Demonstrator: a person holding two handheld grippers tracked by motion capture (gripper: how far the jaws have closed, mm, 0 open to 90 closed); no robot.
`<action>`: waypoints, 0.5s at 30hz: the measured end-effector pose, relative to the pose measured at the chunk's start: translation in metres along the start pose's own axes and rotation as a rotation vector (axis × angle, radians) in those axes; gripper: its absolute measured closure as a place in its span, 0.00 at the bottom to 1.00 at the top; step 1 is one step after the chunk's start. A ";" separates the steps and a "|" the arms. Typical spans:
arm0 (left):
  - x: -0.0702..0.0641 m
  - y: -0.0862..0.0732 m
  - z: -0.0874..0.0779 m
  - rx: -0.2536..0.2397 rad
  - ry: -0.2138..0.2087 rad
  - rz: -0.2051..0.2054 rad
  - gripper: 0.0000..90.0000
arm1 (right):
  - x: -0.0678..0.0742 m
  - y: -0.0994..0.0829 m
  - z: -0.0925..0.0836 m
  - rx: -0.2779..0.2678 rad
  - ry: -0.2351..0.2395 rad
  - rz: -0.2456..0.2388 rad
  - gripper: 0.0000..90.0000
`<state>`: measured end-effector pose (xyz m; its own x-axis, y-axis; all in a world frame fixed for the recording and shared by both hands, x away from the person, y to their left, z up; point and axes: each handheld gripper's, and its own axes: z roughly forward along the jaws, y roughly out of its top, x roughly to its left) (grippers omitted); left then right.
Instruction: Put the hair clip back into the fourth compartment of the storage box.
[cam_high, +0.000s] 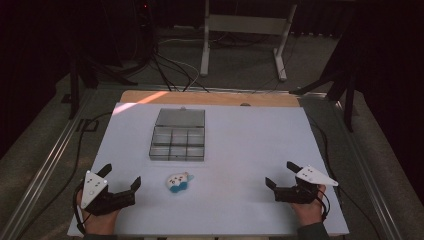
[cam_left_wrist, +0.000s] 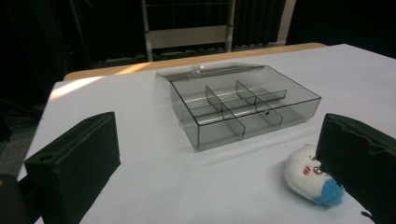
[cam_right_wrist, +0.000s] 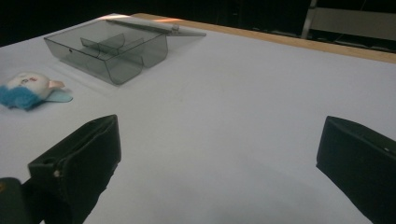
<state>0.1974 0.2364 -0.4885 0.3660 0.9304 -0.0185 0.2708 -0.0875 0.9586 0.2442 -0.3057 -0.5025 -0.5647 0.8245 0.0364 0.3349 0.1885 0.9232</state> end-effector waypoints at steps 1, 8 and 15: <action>0.001 0.000 -0.001 -0.002 0.007 -0.006 0.01 | -0.001 0.000 0.000 -0.002 -0.001 0.003 0.00; 0.000 0.010 -0.001 0.013 0.017 0.001 0.01 | 0.000 -0.001 0.001 -0.003 -0.011 0.008 0.00; -0.005 0.026 0.003 0.018 -0.020 0.027 0.01 | 0.002 -0.001 0.002 -0.012 -0.021 0.015 0.00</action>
<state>0.2057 0.2280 -0.4643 0.3914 0.9202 0.0014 0.2769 -0.1192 0.9535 0.2445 -0.3034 -0.5037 -0.5438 0.8382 0.0425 0.3344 0.1699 0.9270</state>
